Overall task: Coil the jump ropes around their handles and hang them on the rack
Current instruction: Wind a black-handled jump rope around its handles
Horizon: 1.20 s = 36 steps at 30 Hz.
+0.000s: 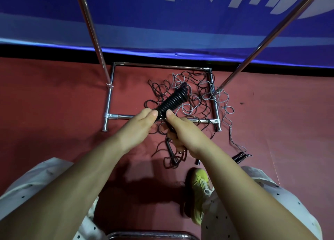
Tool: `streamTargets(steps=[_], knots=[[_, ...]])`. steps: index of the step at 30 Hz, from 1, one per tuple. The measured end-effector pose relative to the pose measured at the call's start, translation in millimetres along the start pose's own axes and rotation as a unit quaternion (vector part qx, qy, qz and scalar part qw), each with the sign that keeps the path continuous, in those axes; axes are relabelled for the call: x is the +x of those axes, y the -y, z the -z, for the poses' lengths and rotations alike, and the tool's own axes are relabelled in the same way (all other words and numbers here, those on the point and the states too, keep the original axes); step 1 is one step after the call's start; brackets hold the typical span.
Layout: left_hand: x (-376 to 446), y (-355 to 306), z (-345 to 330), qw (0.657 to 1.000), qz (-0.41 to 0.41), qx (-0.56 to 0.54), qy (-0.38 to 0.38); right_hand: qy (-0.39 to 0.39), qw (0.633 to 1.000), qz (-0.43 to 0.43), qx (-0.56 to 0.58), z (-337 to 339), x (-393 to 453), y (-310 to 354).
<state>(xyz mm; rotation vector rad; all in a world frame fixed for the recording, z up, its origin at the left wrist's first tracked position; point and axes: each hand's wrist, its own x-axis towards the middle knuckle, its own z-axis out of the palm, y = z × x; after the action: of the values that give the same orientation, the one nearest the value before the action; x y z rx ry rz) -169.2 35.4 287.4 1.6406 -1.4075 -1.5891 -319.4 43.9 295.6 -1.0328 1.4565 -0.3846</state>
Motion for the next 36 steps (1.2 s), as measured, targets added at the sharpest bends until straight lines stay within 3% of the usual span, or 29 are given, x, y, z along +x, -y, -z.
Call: streamTargets(steps=[8, 12, 14, 18, 22, 23, 24, 28, 30, 33, 36], knots=[[4.2, -1.8, -1.6, 1.000, -0.010, 0.001, 0.027, -0.008, 1.000, 0.017, 0.005, 2.1, -4.3, 0.9], [0.5, -7.0, 4.6, 0.996, 0.016, -0.054, 0.073, -0.042, 0.997, 0.072, -0.007, 1.5, -5.2, 1.6], [-3.0, -9.4, 9.0, 0.983, 0.069, -0.138, 0.102, -0.047, 0.993, 0.110, 0.002, 1.4, -7.6, 3.9], [-15.5, -15.6, 8.0, 0.882, 0.202, -0.375, 0.204, 0.023, 0.972, 0.218, 0.084, 6.5, -12.7, 5.7], [-15.5, -7.8, 8.1, 0.764, 0.181, -0.477, 0.396, 0.031, 0.964, 0.261, 0.044, 13.1, -15.8, 4.3], [-14.8, -8.8, 9.3, 0.740, 0.177, -0.495, 0.421, 0.026, 0.964, 0.264, 0.026, 14.7, -16.4, 4.7], [-14.1, -10.7, 10.4, 0.737, 0.184, -0.500, 0.416, 0.018, 0.966, 0.259, 0.011, 15.9, -15.6, 4.0], [-14.0, -20.1, 13.3, 0.850, 0.203, -0.400, 0.275, 0.014, 0.973, 0.219, -0.066, 18.6, -8.8, -0.8], [-12.5, -20.3, 14.0, 0.889, 0.190, -0.345, 0.235, 0.016, 0.973, 0.202, -0.107, 16.7, -6.7, -0.2], [-9.9, -17.3, 12.1, 0.931, 0.166, -0.276, 0.171, -0.002, 0.984, 0.142, -0.107, 12.0, -4.4, 2.1], [-9.6, -15.0, 8.8, 0.938, 0.154, -0.273, 0.145, -0.045, 0.988, 0.081, -0.120, 9.1, -4.1, 5.3]])
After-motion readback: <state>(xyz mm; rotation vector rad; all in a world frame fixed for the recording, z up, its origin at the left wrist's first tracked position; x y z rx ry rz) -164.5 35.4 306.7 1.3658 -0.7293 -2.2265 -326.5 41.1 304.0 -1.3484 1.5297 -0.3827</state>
